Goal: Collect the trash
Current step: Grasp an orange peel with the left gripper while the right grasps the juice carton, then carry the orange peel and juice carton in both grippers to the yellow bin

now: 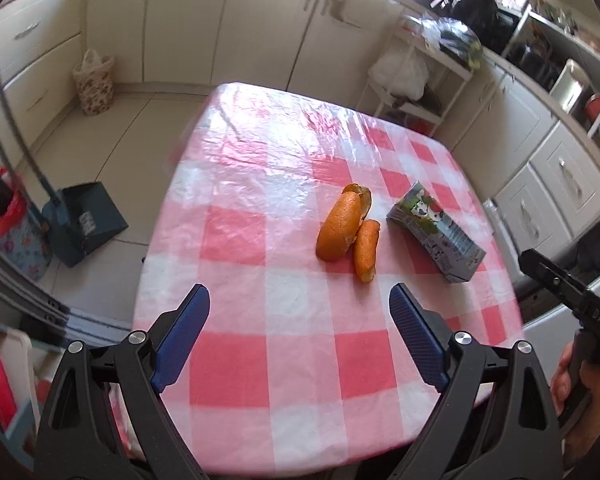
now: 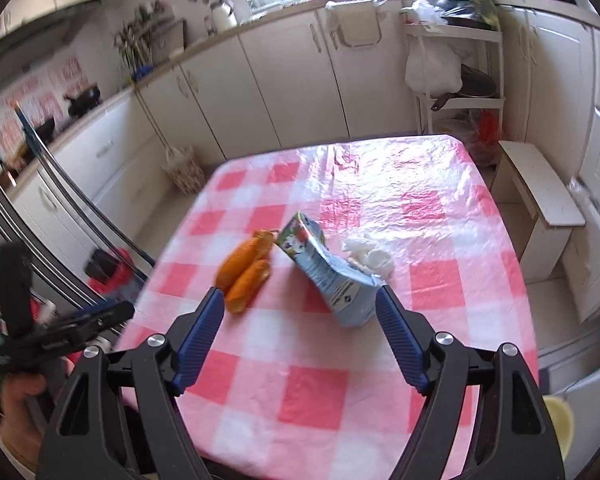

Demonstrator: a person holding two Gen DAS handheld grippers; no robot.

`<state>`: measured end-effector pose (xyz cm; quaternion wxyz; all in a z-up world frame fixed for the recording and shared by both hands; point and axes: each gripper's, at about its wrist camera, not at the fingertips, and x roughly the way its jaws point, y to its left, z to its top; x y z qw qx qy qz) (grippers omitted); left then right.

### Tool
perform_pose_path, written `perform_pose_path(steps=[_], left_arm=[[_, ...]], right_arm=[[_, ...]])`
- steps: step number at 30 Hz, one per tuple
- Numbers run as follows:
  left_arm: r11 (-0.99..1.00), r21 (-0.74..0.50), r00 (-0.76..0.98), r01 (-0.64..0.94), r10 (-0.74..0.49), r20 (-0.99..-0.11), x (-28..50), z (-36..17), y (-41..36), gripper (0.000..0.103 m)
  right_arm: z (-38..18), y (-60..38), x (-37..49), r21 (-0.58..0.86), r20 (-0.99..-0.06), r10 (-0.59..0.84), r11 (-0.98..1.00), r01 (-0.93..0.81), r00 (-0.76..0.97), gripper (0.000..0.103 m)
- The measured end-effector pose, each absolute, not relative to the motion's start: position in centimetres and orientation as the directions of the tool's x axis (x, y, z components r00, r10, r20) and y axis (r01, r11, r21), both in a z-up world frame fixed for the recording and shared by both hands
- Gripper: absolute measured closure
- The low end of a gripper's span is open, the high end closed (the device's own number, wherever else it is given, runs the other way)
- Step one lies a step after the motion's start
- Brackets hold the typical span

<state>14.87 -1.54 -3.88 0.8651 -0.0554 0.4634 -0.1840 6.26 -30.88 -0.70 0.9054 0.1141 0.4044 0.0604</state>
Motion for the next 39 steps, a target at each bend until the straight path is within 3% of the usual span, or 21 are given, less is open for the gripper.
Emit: perform_pose_path(steps=[9,13,15,17,18,19,22,30,39], left_arm=[[0.923,-0.215,0.491,0.319,-0.355,-0.796,20.2,-5.9,-6.5,0.019],[0.923,-0.21,0.479,0.321,-0.35,-0.805,22.4,-7.0,-8.1,0.026],[0.922,-0.216,0.468,0.322,-0.353,-0.81,23.1,-7.6,-8.6,0.029],[0.92,-0.212,0.453,0.329,-0.351,-0.82,23.5,-8.3,-9.3,0.035],[0.919,-0.211,0.445,0.333,-0.351,-0.824,23.7,-8.7,-9.5,0.043],[0.916,-0.221,0.428,0.336,-0.357,-0.83,23.8,-9.2,-9.8,0.06],[0.91,-0.252,0.418,0.329,-0.38,-0.825,23.5,-9.5,-9.6,0.085],[0.907,-0.331,0.528,0.26,-0.42,-0.739,20.9,-5.5,-5.4,0.087],[0.89,-0.371,0.611,0.264,-0.452,-0.65,16.0,-0.8,-3.3,0.087]], right_arm=[[-5.0,-27.5,10.5,-0.006,-0.791,0.067,0.993,-0.117,0.609,0.031],[-5.8,-27.7,11.2,-0.041,-0.803,0.04,0.992,-0.122,0.595,0.05],[-5.9,-27.9,11.6,-0.032,-0.804,0.047,0.992,-0.122,0.593,0.054],[-5.9,-28.0,11.7,-0.029,-0.801,0.051,0.992,-0.124,0.596,0.069],[-5.7,-28.1,11.6,-0.026,-0.797,0.054,0.992,-0.124,0.602,0.072],[-5.8,-28.1,11.8,-0.016,-0.796,0.065,0.992,-0.128,0.602,0.074],[-5.5,-28.6,11.7,0.05,-0.789,0.122,0.99,-0.135,0.603,0.074],[-2.7,-31.3,9.9,0.352,-0.652,0.346,0.926,-0.136,0.675,0.074],[-0.2,-31.8,7.7,0.515,-0.483,0.469,0.835,-0.194,0.739,0.074]])
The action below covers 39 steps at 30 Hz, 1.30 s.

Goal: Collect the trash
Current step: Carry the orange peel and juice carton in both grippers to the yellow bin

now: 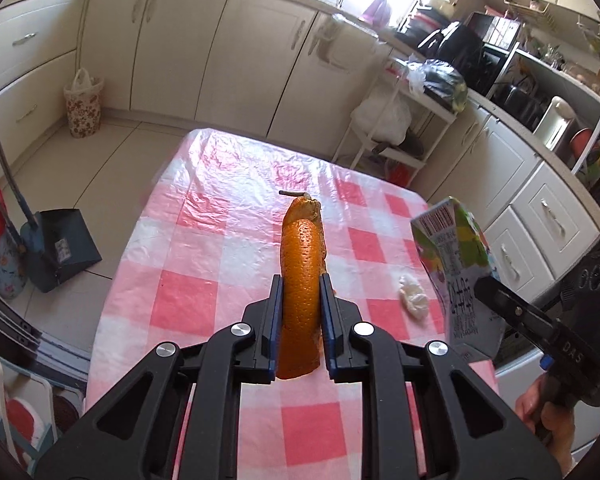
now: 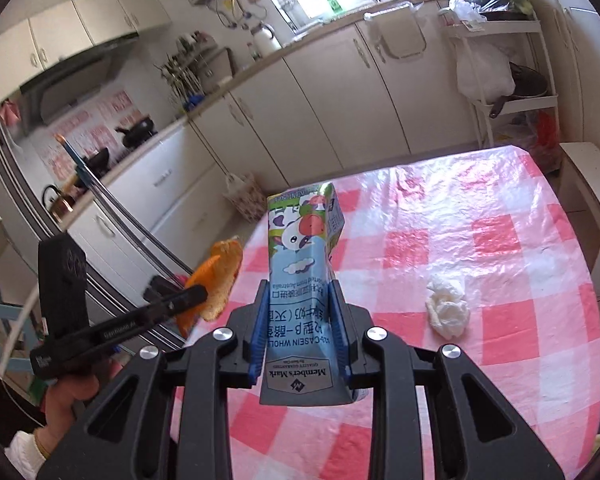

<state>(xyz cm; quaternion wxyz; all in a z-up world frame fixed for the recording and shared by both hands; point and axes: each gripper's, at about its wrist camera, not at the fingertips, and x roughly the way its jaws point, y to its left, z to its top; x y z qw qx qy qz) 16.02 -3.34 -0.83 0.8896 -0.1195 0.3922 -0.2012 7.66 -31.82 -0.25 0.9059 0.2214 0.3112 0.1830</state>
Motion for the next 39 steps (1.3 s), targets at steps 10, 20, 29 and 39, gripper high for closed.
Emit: perform_pose_path(steps=[10,20,29,39], left_arm=[[0.878,-0.382,0.645,0.288,-0.472,-0.601,10.9,0.6,-1.9,0.087],[0.866,-0.407,0.65,0.29,-0.491,-0.58,10.1,0.5,-0.7,0.087],[0.849,-0.408,0.646,0.336,-0.523,-0.556,9.5,0.8,-1.6,0.087],[0.804,-0.419,0.59,0.422,-0.594,-0.547,7.9,0.9,-5.1,0.087]], right_arm=[[0.5,-31.2,4.9,0.597,-0.385,0.507,0.774,-0.211,0.771,0.074],[1.3,-30.1,2.8,0.632,-0.323,0.537,0.735,-0.244,0.78,0.074],[1.9,-30.5,1.0,0.659,-0.291,0.551,0.708,-0.254,0.782,0.074],[1.7,-37.1,-4.6,0.651,-0.326,0.425,0.749,-0.126,0.845,0.074]])
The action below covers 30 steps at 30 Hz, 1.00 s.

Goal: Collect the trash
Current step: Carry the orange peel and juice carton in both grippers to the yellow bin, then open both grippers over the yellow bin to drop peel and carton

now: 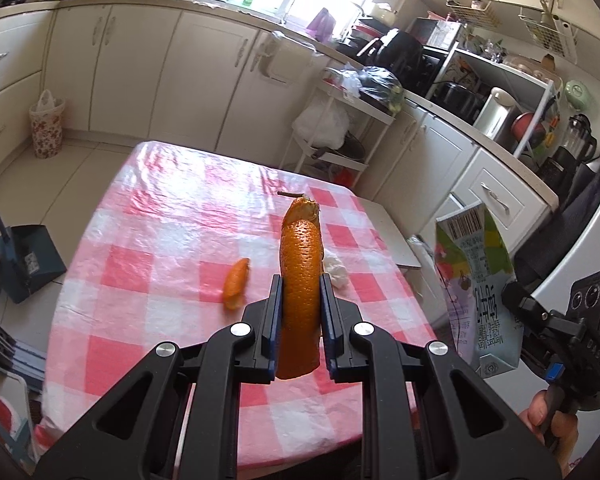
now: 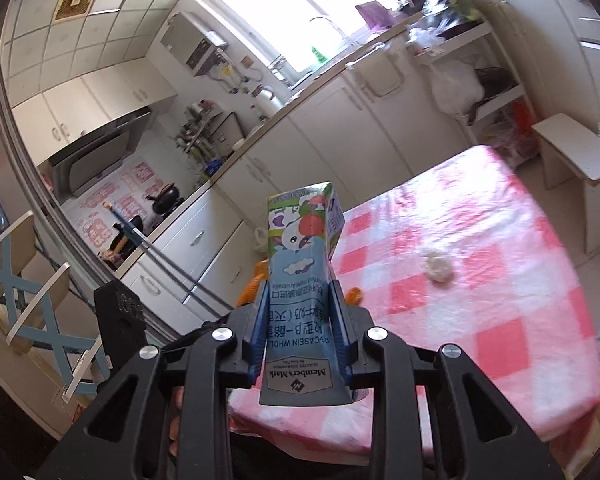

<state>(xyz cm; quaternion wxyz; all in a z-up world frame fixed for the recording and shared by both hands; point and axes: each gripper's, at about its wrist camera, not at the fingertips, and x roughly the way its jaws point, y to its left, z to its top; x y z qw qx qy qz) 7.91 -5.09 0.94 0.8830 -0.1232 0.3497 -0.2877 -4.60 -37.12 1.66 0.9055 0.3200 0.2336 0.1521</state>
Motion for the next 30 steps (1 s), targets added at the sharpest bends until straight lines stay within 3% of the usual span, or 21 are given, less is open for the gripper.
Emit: perform_pose_path(steps=[15,22,30], left_arm=[[0.652,-0.393,0.376,0.648,-0.723,-0.58,0.6,2.1,-19.5,0.087],[0.555,-0.387,0.233,0.736,-0.745,-0.625,-3.4,1.8,-28.2,0.087],[0.522,-0.366,0.119,0.771,-0.682,-0.722,-5.4,-1.2,-36.5,0.086]], right_arm=[[-4.7,-50.9,-16.9,0.628,-0.475,0.115,0.739,0.244,0.873,0.074],[-9.5,-53.8,-19.5,0.622,-0.555,0.062,0.693,0.364,0.829,0.074],[-13.6,-55.8,-19.9,0.619,-0.61,0.062,0.661,0.425,0.79,0.074]])
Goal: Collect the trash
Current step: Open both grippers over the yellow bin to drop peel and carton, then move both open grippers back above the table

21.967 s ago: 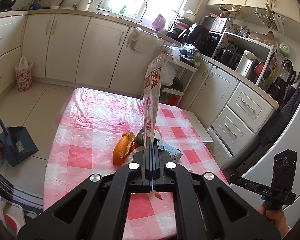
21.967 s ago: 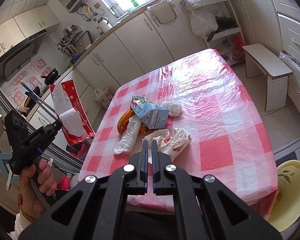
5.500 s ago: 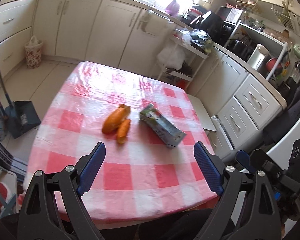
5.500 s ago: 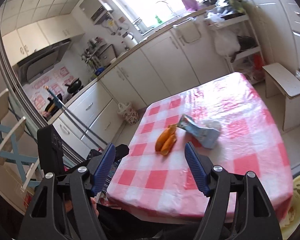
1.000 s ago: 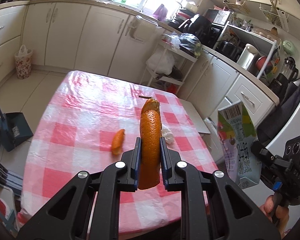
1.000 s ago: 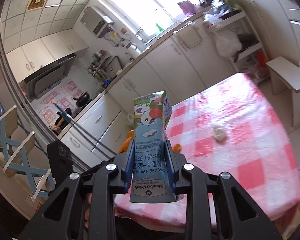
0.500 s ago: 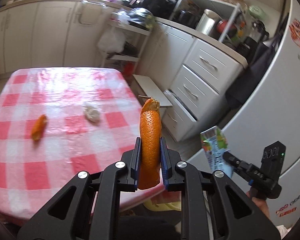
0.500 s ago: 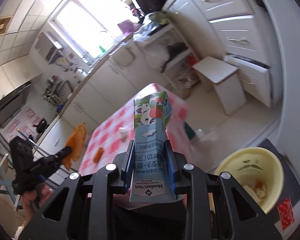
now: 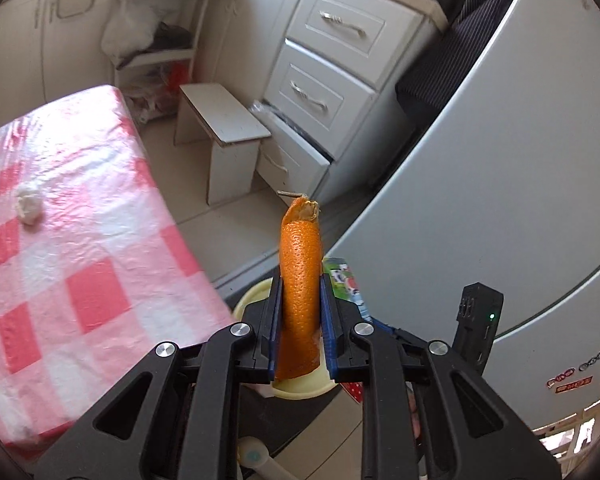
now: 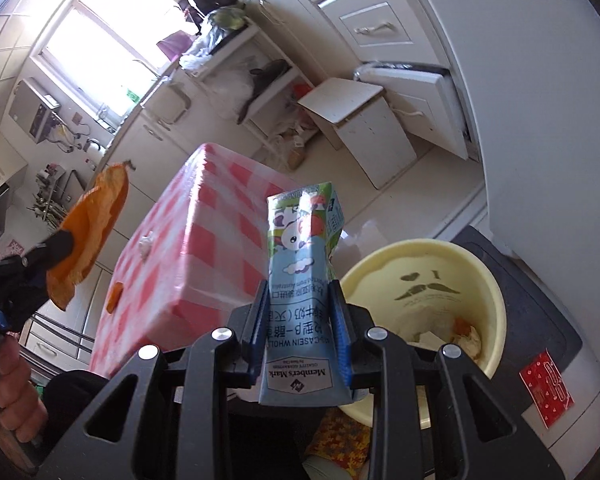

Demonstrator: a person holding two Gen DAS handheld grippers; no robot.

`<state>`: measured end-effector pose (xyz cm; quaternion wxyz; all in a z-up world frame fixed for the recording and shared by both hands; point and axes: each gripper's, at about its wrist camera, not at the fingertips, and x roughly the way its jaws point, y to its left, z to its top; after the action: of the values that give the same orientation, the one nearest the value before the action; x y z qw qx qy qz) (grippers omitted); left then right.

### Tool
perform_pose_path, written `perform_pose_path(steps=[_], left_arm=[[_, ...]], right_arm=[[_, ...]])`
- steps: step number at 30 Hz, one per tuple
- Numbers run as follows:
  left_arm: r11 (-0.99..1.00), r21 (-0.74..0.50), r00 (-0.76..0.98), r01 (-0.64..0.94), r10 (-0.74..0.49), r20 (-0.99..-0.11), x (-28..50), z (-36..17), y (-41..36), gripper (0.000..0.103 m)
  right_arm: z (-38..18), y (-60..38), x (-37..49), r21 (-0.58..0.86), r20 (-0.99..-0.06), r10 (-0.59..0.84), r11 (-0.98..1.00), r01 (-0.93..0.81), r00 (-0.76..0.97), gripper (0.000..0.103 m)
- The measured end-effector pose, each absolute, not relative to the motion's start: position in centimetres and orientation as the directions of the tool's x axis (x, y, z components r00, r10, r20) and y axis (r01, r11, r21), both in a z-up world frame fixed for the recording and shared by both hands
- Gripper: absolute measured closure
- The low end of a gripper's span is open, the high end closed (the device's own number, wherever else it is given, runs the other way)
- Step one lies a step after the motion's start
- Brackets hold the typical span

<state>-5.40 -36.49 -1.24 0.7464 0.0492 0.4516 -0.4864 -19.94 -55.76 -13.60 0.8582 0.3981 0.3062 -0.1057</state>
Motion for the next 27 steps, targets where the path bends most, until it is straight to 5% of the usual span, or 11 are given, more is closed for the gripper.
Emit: perform_pose_path(steps=[3,5,11,19,27], left_arm=[[0.521,-0.372,0.075,0.768,-0.65,-0.757,-5.9,-3.1,-39.6,0.086],[0.524,-0.367,0.046,0.769,-0.618,-0.785,-6.3,-4.8,-41.5,0.085],[0.55,-0.329,0.057,0.768,-0.57,-0.82,-6.2,-7.2,-42.7,0.061],[0.577,-0.376,0.228,0.725,-0.716,-0.66,-4.7,-2.0,-37.1,0.036],[0.683,-0.385,0.38,0.621,-0.692,-0.614,0.5,1.8,-26.8,0.029]], right_arm=[[-14.8,-56.4,-20.1,0.614,-0.636,0.065,0.647,0.453,0.769,0.071],[-15.3,-57.1,-20.6,0.618,-0.642,0.052,0.625,0.477,0.765,0.057],[-14.3,-58.5,-22.6,0.627,-0.63,0.0,0.589,0.509,0.776,0.047],[-10.0,-56.4,-20.5,0.635,-0.568,0.019,0.647,0.423,0.823,0.041],[-4.5,-50.4,-15.5,0.609,-0.514,0.107,0.744,0.275,0.851,0.037]])
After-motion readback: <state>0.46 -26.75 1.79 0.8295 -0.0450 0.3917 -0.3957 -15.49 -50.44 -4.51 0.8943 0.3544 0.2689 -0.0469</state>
